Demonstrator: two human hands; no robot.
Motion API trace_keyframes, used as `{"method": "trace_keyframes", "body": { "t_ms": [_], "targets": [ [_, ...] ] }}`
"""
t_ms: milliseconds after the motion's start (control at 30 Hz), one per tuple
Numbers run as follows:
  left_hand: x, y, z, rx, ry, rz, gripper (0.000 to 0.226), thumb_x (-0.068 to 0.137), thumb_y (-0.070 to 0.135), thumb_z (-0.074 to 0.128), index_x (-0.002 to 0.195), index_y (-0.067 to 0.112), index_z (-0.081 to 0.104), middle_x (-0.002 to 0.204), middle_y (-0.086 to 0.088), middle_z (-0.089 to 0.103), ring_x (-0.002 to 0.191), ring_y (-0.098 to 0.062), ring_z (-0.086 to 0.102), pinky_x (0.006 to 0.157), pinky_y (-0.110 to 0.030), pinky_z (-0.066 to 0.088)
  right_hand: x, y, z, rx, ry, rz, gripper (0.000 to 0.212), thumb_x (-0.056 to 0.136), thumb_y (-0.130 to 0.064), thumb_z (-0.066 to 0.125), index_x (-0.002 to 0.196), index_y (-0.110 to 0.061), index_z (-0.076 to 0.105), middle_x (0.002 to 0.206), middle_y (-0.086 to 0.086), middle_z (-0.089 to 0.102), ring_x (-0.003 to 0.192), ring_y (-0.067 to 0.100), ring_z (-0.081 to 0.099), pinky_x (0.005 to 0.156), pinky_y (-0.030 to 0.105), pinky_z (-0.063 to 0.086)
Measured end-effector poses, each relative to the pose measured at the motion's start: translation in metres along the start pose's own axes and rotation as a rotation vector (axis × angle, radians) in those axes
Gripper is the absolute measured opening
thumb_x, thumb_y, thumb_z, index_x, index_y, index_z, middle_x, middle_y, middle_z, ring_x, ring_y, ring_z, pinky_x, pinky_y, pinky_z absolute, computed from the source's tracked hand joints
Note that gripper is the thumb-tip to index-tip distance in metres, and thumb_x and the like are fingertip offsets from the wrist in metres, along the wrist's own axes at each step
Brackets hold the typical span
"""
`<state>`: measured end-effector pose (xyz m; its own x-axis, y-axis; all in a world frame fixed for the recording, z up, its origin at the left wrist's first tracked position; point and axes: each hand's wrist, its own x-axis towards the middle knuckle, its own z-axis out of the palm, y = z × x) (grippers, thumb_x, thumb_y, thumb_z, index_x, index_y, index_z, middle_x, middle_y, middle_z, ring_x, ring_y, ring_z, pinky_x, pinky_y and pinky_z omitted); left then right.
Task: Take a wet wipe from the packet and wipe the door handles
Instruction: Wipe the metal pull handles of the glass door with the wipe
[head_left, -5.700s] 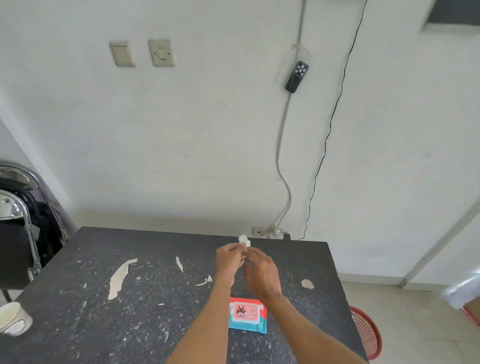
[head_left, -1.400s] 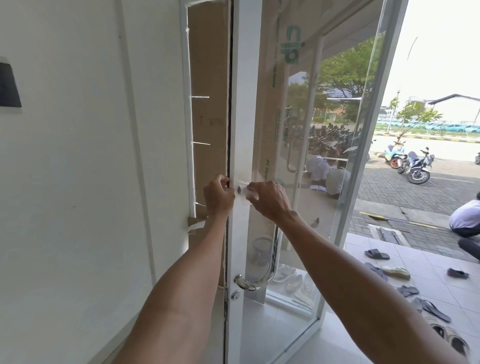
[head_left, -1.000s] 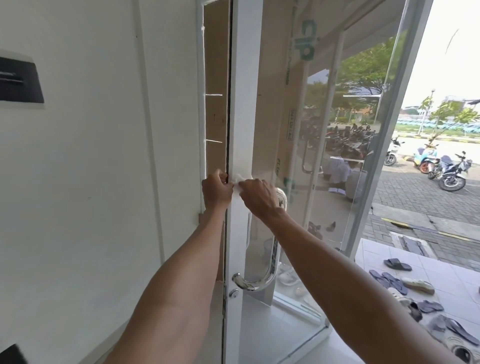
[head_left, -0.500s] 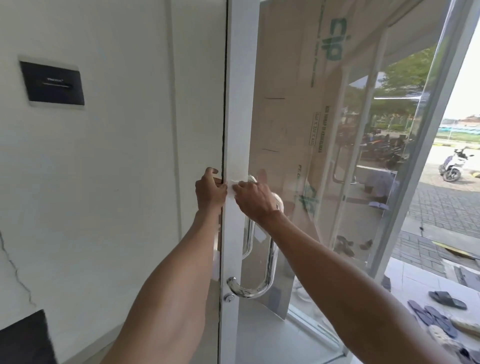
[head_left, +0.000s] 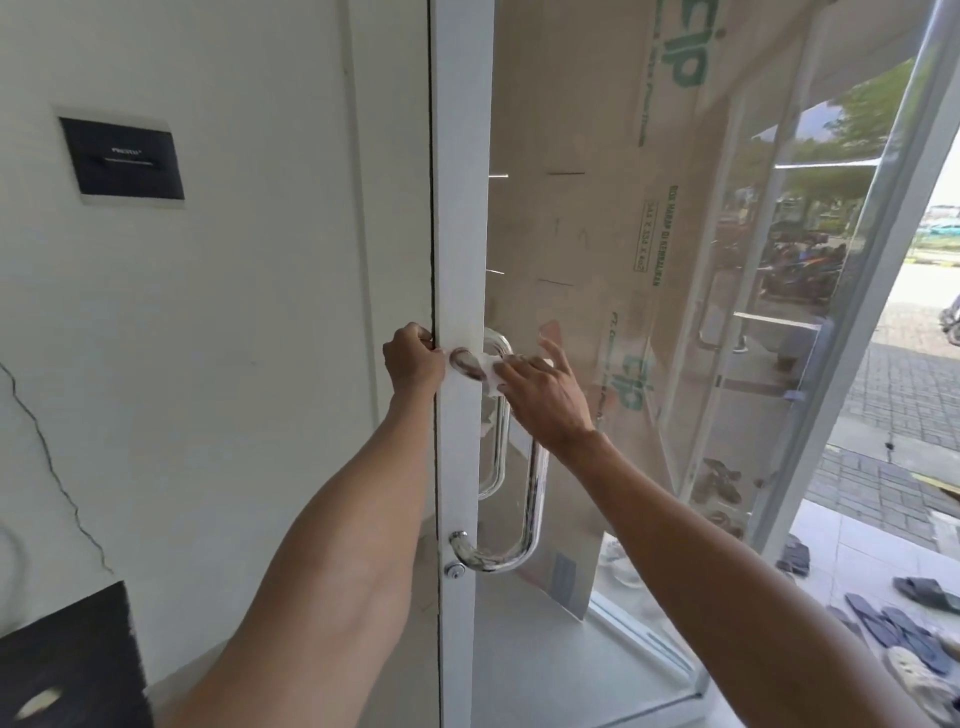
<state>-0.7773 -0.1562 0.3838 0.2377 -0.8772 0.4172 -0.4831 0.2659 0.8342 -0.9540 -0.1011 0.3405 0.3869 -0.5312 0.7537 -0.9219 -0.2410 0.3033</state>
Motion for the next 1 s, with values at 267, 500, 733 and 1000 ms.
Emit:
{"method": "trace_keyframes", "body": {
  "t_ms": [267, 500, 733, 1000],
  "targets": [
    [0.003, -0.002, -0.004, 0.003, -0.034, 0.012, 0.024, 0.076, 0.001, 0.064, 0.099, 0.002, 0.069, 0.101, -0.013, 0.073, 0.097, -0.028, 0.067, 0.078, -0.021, 0.044, 0.054, -0.05, -0.007, -0.045, -0.271, 0.056, 0.024, 0.082, 0.004, 0.044, 0.09, -0.01, 0.061, 0.076, 0.006, 0.064, 0.074, 0.028, 0.065, 0.121, 0.043, 0.008],
    [0.007, 0.003, -0.016, 0.048, -0.124, 0.062, 0.041, 0.075, 0.005, 0.072, 0.115, 0.006, 0.065, 0.102, -0.012, 0.07, 0.098, -0.025, 0.064, 0.076, -0.019, 0.042, 0.027, -0.033, 0.007, 0.065, -0.027, 0.043, 0.029, 0.077, 0.004, 0.062, 0.104, -0.006, 0.067, 0.085, 0.006, 0.071, 0.081, 0.027, 0.07, 0.117, 0.04, 0.028],
    [0.004, 0.008, -0.015, 0.01, -0.09, 0.158, 0.034, 0.069, 0.006, 0.08, 0.102, 0.005, 0.071, 0.1, -0.011, 0.074, 0.09, -0.027, 0.069, 0.081, -0.026, 0.054, 0.013, -0.025, 0.004, 0.079, 0.159, 0.045, 0.019, 0.083, -0.013, 0.07, 0.101, -0.007, 0.071, 0.094, 0.006, 0.074, 0.088, 0.022, 0.07, 0.11, 0.032, 0.031],
    [0.005, 0.007, -0.01, 0.077, -0.044, 0.193, 0.023, 0.074, 0.01, 0.073, 0.097, 0.006, 0.07, 0.096, -0.011, 0.074, 0.087, -0.03, 0.068, 0.078, -0.034, 0.057, 0.059, -0.055, 0.007, 0.028, -0.225, 0.193, 0.023, 0.082, 0.0, 0.05, 0.091, -0.01, 0.068, 0.081, 0.008, 0.072, 0.079, 0.027, 0.068, 0.117, 0.035, 0.025]
  ]
}}
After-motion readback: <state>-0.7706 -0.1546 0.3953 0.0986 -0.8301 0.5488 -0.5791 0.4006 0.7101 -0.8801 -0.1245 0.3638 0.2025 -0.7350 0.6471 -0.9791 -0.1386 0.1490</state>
